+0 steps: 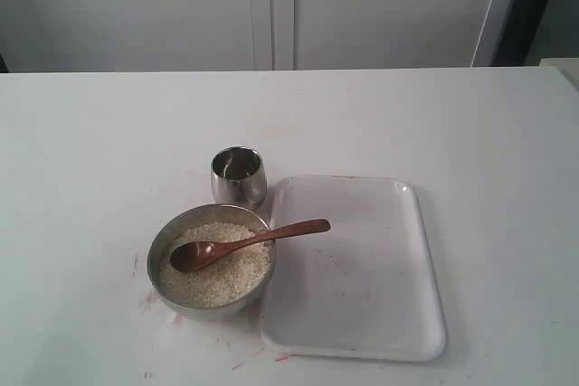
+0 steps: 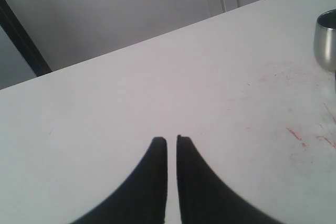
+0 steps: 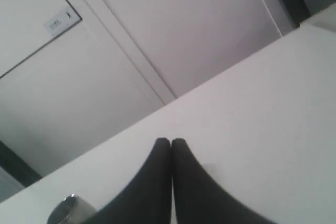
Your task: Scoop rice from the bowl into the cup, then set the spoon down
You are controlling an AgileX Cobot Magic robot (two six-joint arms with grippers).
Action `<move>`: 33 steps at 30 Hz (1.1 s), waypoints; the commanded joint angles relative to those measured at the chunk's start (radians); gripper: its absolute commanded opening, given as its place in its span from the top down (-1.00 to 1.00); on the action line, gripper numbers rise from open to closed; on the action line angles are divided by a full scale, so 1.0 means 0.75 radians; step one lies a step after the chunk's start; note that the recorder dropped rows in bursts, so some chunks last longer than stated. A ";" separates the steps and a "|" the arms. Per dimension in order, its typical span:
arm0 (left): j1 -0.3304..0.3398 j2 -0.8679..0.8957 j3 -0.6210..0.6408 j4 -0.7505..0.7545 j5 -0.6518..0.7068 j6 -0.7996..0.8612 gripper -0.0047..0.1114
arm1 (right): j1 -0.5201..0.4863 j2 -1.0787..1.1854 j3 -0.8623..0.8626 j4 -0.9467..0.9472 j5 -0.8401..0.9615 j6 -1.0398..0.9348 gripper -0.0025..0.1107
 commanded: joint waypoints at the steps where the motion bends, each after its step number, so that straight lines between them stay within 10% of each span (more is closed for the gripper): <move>1: -0.001 -0.001 -0.008 -0.015 -0.008 -0.002 0.67 | 0.028 0.092 -0.202 0.081 0.257 -0.152 0.96; 19: -0.001 -0.001 -0.008 -0.015 -0.008 -0.002 0.67 | 0.252 1.406 -1.354 0.048 1.068 -0.764 0.96; 25: -0.001 -0.001 -0.008 -0.015 -0.008 -0.002 0.67 | 0.249 1.800 -1.576 0.576 1.382 -1.205 0.96; 33: -0.001 -0.001 -0.008 -0.015 -0.008 -0.002 0.67 | 0.342 1.849 -1.653 0.263 1.353 -1.304 0.96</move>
